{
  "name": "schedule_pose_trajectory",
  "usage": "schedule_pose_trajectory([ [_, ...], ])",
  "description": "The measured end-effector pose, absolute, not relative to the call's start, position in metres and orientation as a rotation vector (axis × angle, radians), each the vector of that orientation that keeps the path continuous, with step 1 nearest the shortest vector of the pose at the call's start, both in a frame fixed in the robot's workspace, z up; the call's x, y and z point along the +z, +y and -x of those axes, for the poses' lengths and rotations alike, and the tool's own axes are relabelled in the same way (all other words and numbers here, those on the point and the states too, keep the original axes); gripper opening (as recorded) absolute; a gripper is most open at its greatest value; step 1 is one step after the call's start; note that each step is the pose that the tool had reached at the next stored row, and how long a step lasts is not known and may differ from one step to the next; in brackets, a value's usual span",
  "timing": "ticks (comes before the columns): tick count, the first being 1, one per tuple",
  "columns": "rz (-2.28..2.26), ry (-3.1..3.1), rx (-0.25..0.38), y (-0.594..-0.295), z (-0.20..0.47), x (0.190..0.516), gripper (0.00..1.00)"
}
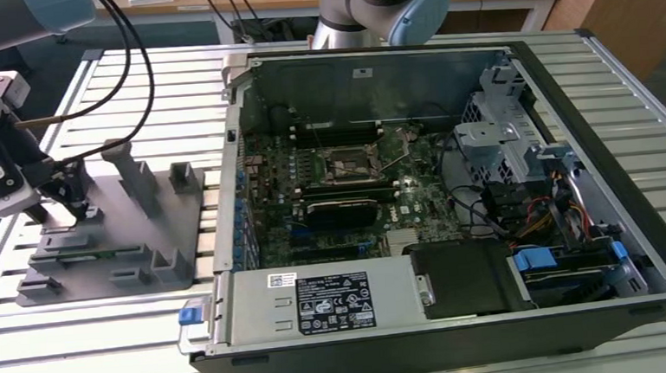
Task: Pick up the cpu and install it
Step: 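Pick up the cpu and move it towards the insertion slot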
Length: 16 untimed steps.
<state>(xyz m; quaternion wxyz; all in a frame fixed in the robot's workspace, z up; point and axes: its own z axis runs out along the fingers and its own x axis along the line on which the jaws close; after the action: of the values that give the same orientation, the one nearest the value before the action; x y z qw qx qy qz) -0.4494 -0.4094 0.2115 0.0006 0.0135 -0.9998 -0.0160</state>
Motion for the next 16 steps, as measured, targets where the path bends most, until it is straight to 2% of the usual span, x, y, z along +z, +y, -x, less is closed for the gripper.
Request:
schedule_pose_trajectory([
  [8, -0.043, -3.139, -0.051, -0.409, 0.449, 0.213, 0.53],
  [16, -0.043, -3.14, -0.051, -0.408, 0.449, 0.23, 0.53],
])
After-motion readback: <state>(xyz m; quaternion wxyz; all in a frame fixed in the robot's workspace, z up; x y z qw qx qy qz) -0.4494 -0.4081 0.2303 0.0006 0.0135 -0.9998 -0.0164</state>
